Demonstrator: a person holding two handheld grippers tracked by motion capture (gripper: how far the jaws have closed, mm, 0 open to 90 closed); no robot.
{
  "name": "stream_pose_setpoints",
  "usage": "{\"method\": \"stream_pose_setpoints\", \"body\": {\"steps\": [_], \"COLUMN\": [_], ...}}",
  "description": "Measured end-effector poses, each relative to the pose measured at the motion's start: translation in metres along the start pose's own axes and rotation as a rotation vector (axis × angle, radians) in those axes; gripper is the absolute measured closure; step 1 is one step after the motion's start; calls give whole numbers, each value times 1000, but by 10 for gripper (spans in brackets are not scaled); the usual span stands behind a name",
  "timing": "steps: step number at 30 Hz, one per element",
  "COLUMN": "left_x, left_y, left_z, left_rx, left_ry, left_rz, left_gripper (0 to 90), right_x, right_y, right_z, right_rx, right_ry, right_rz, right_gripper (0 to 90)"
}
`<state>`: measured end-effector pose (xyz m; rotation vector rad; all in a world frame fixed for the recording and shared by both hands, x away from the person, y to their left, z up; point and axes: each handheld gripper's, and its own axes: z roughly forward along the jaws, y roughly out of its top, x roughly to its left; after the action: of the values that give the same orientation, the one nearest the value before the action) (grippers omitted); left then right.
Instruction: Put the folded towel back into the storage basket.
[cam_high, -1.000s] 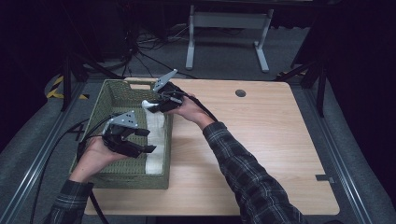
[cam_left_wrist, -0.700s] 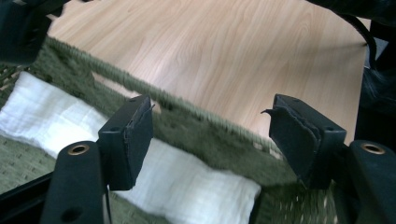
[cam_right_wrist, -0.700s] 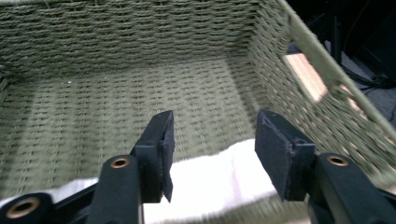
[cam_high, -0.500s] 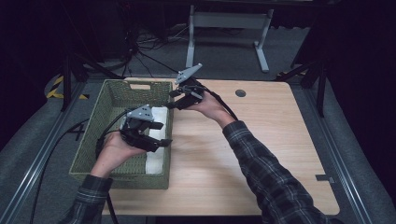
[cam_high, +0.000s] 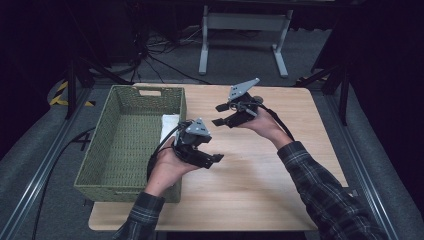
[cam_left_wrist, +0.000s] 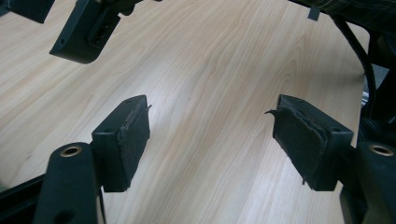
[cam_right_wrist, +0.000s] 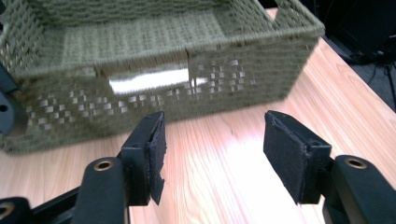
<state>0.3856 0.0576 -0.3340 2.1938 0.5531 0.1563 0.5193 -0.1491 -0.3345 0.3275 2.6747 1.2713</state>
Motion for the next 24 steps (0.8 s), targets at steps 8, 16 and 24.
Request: {"method": "stream_pose_setpoints", "body": {"steps": [8,16,24], "left_x": [-21,-35,-39], "left_y": [2,-10,-26], "left_z": [41,80,106], "left_rx": [10,9,37], "left_ry": [13,-14,-22], "left_rz": [10,24,32], "left_gripper": [252,229,198], "right_x": [4,7,12], "right_y": [-29,-68,-109], "right_z": [-15,-19,-27], "right_rx": [5,21,29], "right_ry": [-10,-22,-54], "right_rz": [24,70,118], "right_gripper": [376,357,332]}}
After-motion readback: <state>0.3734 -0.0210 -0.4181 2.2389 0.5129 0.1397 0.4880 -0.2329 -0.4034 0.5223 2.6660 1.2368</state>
